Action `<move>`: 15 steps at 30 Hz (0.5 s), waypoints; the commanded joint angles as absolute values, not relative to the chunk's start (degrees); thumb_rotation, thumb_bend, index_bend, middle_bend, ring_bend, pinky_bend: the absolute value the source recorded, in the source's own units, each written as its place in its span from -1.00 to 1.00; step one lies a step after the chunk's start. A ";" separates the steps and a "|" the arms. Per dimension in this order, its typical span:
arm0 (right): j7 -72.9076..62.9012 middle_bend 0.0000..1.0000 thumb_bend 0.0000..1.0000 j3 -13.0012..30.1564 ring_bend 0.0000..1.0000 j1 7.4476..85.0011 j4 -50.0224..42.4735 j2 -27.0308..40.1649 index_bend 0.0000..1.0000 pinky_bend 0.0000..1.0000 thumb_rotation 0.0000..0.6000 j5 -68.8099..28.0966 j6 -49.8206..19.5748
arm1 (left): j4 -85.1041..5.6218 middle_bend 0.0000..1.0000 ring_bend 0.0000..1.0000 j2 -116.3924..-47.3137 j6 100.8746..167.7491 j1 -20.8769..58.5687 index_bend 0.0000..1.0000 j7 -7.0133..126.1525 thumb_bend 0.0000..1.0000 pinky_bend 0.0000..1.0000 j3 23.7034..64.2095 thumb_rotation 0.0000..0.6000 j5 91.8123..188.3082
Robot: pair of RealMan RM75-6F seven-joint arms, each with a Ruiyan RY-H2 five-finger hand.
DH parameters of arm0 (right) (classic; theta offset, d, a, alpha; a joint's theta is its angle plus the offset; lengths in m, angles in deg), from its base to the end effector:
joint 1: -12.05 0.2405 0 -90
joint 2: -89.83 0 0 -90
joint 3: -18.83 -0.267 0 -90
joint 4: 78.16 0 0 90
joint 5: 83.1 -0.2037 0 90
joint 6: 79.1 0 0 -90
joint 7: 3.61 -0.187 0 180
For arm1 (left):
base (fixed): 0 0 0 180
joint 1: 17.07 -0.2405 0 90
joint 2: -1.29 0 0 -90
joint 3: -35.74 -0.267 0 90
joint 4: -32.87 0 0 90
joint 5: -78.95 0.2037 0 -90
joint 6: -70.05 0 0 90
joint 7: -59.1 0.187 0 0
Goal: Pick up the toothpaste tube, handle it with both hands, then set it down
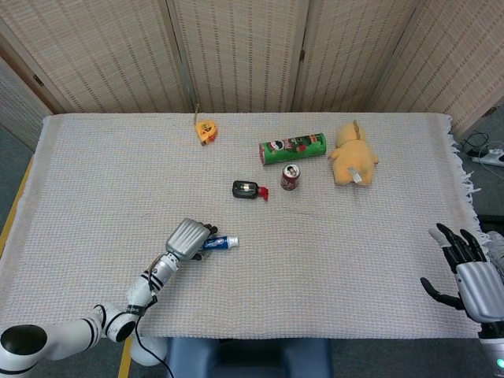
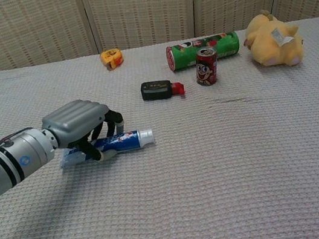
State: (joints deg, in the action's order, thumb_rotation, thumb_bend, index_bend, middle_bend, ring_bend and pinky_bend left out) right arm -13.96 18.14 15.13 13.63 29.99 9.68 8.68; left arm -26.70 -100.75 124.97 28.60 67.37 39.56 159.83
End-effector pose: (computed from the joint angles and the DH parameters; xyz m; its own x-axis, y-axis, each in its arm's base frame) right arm -0.3113 -0.2062 0.1867 0.3125 -0.0182 0.9497 -0.9462 -0.0943 0.3095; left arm -0.1487 0.3923 -0.0924 0.5925 0.1638 0.7887 0.7122 -0.5641 -0.4179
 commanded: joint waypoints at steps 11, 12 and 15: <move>-10.08 -0.82 -0.28 16.68 -0.72 18.39 17.54 30.88 -0.77 -1.00 0.83 16.77 10.46 | -39.93 0.55 0.41 -92.09 128.30 29.44 0.40 56.45 0.03 0.46 42.53 1.00 163.13; -9.67 -0.81 -0.28 16.29 -0.71 19.17 18.42 30.88 -0.77 -1.00 0.83 17.71 10.37 | -42.39 0.55 0.41 -90.97 128.07 29.64 0.40 56.42 0.03 0.46 43.15 1.00 162.76; -8.00 -0.81 -0.28 15.37 -0.71 21.39 20.81 30.88 -0.76 -1.00 0.83 19.50 9.04 | -48.90 0.55 0.41 -88.12 126.82 30.21 0.40 56.16 0.04 0.40 44.68 1.00 161.31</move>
State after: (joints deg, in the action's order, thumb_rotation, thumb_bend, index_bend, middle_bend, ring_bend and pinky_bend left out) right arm -8.96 16.00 20.32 19.71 30.81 18.57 9.76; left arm -43.04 -91.55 127.69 29.46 56.91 42.73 162.46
